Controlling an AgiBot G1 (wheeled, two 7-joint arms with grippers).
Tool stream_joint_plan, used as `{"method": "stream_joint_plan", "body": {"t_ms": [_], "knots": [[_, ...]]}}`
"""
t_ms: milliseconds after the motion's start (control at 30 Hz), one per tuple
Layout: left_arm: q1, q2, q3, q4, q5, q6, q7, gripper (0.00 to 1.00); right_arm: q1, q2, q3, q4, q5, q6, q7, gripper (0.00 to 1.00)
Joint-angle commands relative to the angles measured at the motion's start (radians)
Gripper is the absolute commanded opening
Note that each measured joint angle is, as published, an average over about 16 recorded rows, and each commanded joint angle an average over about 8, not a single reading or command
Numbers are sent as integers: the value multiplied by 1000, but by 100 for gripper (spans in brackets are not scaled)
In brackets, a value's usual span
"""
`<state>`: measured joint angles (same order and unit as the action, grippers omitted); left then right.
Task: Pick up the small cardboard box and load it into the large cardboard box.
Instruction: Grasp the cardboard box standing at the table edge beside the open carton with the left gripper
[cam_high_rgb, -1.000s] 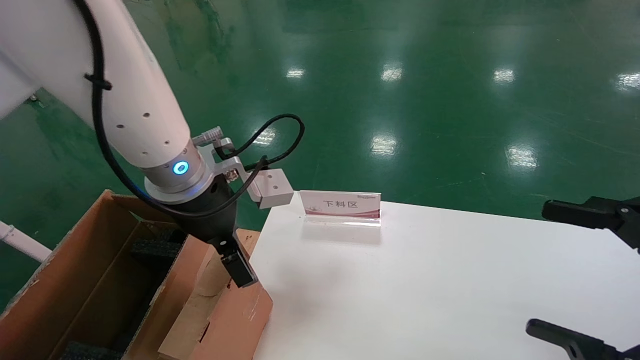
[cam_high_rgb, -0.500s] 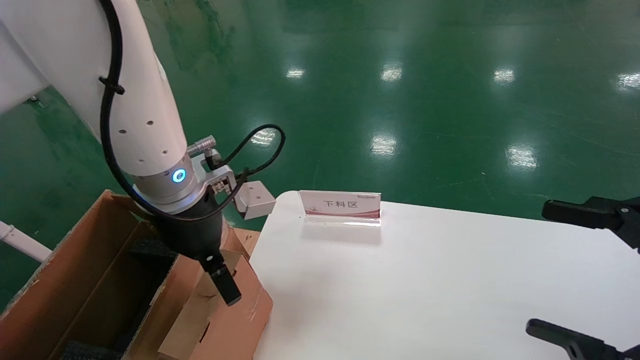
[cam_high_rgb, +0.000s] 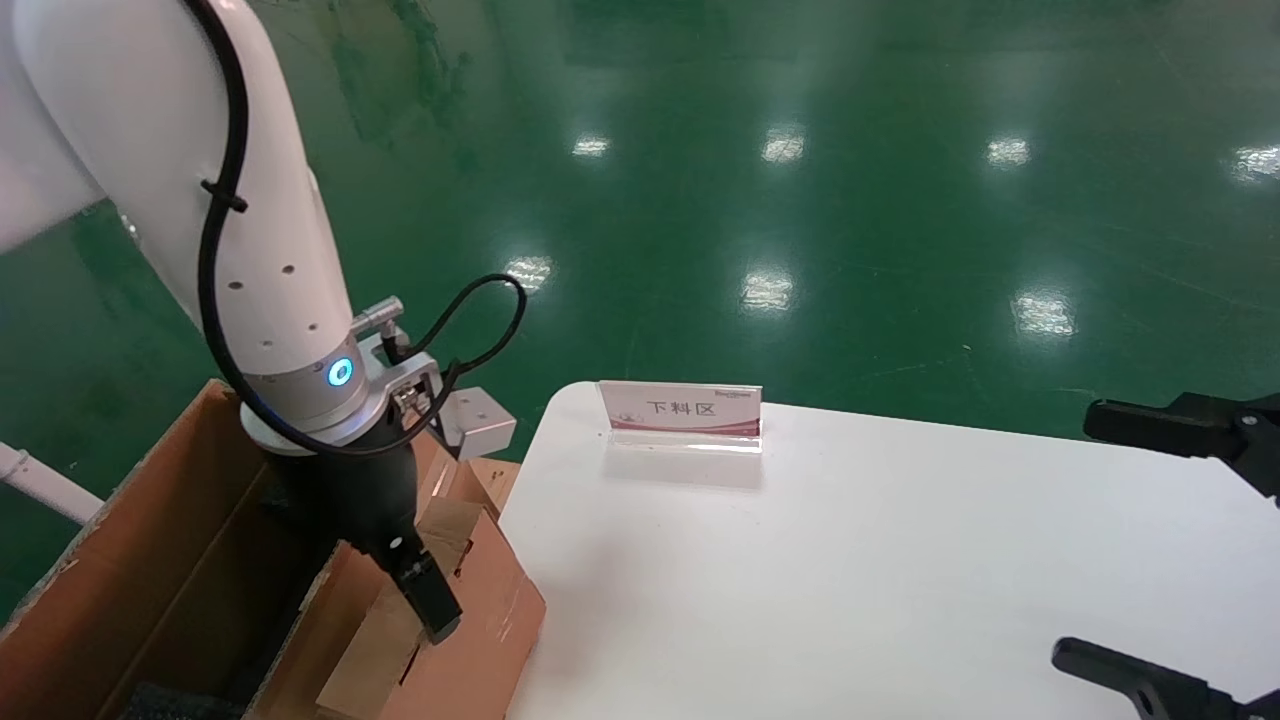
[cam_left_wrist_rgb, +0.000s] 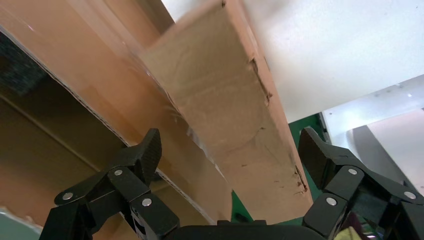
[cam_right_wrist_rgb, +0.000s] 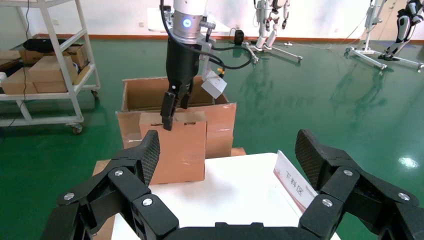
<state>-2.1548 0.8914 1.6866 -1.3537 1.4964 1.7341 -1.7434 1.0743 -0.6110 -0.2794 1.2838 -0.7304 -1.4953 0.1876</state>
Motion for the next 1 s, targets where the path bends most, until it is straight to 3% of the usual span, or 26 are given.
{"method": "stream_joint_plan", "body": {"t_ms": [33,367,533,567,633,800,833,1000], "knots": [[5,-6,4,5,-5,-1,-6,100,0,0,0,0,0,0,0,100],[35,-31,10,19,-23,-19,-9,100,0,0,0,0,0,0,0,100],[43,-36,9,23,-28,-25,-8,37,0,0,0,0,0,0,0,100],[44,-37,9,23,-29,-26,-8,25,0,0,0,0,0,0,0,92],[46,-38,9,24,-30,-27,-8,0,0,0,0,0,0,0,0,67],[49,-41,9,25,-32,-30,-7,0,0,0,0,0,0,0,0,5],[50,-41,9,25,-32,-30,-7,0,0,0,0,0,0,0,0,0],[52,-42,10,27,-34,-32,-8,0,0,0,0,0,0,0,0,0]]}}
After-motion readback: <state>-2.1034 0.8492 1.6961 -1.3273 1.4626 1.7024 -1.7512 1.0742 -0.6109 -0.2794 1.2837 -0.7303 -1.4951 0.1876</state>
